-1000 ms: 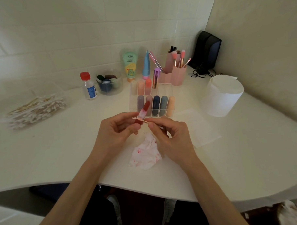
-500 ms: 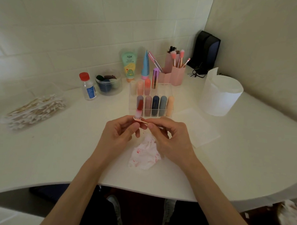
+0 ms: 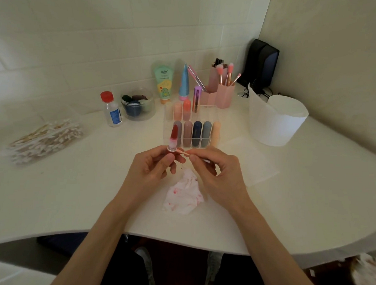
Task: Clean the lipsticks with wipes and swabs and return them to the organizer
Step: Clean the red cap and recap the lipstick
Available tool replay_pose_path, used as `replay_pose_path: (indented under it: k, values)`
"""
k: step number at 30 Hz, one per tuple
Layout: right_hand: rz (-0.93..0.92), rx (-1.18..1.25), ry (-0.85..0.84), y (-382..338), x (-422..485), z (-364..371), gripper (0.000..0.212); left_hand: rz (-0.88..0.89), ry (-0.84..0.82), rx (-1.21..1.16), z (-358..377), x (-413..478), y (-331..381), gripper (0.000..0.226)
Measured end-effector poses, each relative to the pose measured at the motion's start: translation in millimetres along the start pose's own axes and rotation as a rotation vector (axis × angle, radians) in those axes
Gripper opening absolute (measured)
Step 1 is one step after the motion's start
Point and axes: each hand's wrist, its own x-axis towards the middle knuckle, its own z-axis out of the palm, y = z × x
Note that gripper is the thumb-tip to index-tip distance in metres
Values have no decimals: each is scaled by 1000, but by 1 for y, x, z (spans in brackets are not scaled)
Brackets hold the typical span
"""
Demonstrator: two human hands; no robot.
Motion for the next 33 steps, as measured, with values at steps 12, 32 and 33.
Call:
replay_pose_path:
  k: [12,32,33]
  values:
    - [23,17,-2,-5,-1,1,15,26,24,90,-4,0,-2,25]
    - [16,-32,10,-6,-1,3,14,-6,94,-31,-1,0,2,19]
    - [18,-36,10,-6,-1,2,14,-3,86,-31,-1,0,1,19]
